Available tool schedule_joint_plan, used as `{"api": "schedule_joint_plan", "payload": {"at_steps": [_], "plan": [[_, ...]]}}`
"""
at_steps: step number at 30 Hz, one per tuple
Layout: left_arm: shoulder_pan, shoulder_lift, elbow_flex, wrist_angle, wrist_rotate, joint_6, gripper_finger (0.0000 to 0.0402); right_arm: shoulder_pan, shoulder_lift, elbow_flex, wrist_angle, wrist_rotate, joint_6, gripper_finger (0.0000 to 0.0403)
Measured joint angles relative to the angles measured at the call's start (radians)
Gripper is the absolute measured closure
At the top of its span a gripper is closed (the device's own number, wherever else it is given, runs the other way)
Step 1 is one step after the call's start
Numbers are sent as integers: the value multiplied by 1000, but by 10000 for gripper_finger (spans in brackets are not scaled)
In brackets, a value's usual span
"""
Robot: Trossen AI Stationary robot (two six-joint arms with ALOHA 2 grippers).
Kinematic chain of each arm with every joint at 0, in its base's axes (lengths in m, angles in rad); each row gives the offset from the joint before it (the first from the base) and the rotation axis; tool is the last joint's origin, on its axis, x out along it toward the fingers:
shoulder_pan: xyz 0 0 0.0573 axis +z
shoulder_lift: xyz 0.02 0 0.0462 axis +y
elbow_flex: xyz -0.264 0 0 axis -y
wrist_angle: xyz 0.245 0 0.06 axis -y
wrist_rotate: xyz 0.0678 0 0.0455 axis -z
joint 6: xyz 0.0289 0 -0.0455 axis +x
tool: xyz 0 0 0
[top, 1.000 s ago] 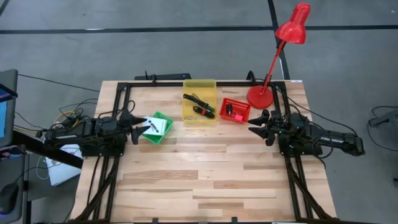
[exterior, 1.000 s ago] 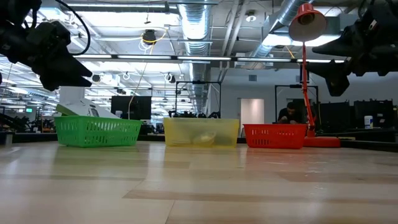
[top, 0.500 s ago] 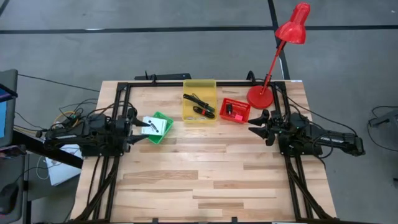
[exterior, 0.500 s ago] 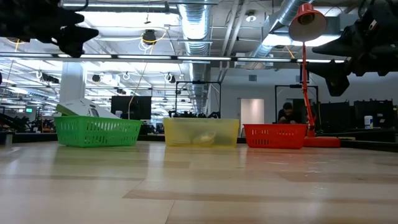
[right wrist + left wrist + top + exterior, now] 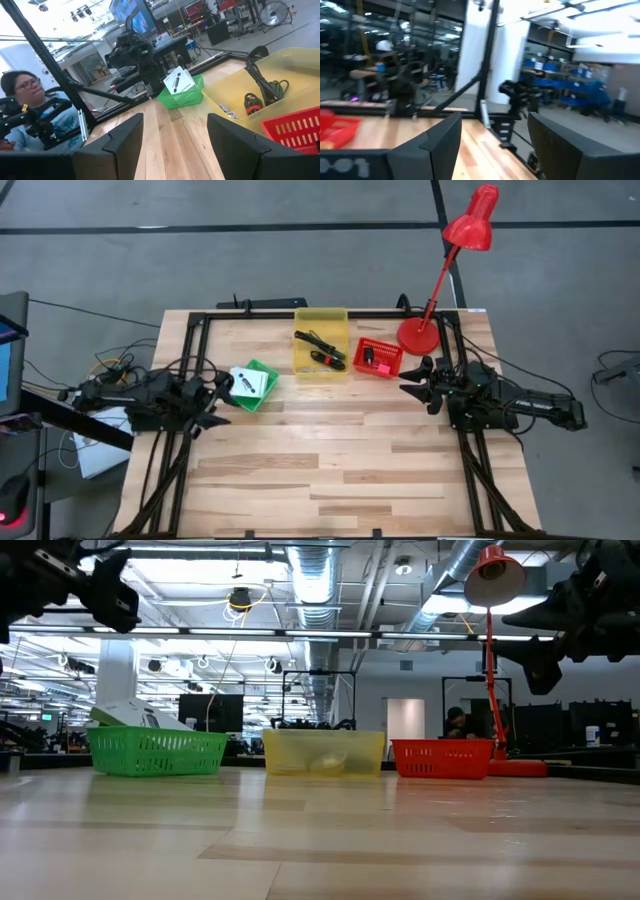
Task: Pick and place items into bin
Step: Return to Home Position
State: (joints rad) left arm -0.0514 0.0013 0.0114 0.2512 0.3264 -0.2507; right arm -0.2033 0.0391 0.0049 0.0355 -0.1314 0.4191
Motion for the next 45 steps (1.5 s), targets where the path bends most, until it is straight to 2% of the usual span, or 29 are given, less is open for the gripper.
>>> {"api": "schedule_joint_plan", "payload": {"at_steps": [3, 7, 12, 18, 25, 32, 45], "plan": [[-42, 0, 0, 5, -21, 37, 180, 0, 0, 0, 0, 0, 0, 187], [-68, 3, -1, -91, -123, 95, 179, 0, 0, 0, 0, 0, 0, 187], [-69, 4, -1, -192, -168, 174, 179, 0, 0, 0, 0, 1, 0, 187], [-69, 4, -2, -192, -176, 185, 179, 0, 0, 0, 0, 2, 0, 187], [-69, 3, -3, -192, -187, 82, 180, 0, 0, 0, 0, 2, 0, 187], [-69, 3, -4, -197, -211, 132, 180, 0, 0, 0, 0, 2, 0, 187], [-69, 3, -4, -197, -216, 125, 180, 0, 0, 0, 0, 2, 0, 187]]}}
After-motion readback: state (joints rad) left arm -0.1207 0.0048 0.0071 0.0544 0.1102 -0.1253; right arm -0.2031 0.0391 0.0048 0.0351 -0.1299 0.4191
